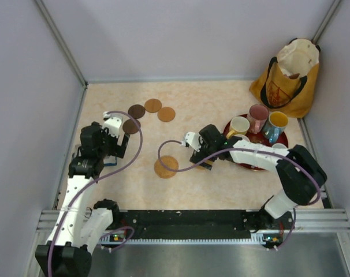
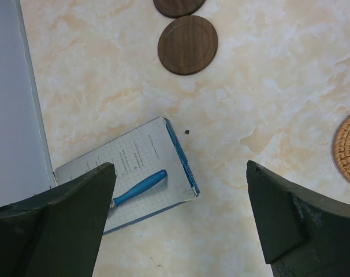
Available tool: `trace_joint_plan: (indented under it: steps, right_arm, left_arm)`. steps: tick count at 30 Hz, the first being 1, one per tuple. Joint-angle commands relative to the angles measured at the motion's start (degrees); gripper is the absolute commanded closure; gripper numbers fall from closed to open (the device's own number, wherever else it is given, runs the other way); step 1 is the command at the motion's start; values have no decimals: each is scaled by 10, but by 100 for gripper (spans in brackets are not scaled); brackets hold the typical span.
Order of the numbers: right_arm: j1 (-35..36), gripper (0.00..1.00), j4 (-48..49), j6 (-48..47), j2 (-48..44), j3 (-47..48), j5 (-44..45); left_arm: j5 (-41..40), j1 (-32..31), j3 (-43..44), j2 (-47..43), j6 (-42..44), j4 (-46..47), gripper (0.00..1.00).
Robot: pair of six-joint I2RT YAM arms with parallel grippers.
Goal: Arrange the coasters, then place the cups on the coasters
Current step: Move the coaster to the center of the board.
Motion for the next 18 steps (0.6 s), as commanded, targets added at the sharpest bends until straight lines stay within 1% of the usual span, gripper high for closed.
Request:
trace_joint_plan:
  steps: [1, 6, 7, 8, 15, 18]
  right_arm:
    - [11, 2, 7, 4, 48, 34, 51]
    - [11, 2, 18, 14, 110, 64, 101]
    - [11, 2, 24, 13, 122, 70, 106]
    - [11, 2, 27, 12, 134, 77, 110]
    - [11, 3, 31, 33, 174, 136, 85]
    - [11, 3, 31, 36, 183, 158, 92]
  left_arm:
    - [19, 13, 2, 0, -9, 30, 1]
    - [18, 20, 5, 2, -9, 31, 1]
    - [19, 36, 5, 2, -11, 31, 1]
    - [19, 39, 5, 1, -13, 31, 1]
    - [2, 61, -2, -6, -29, 43, 1]
    - [11, 76, -2, -5, -36, 43, 1]
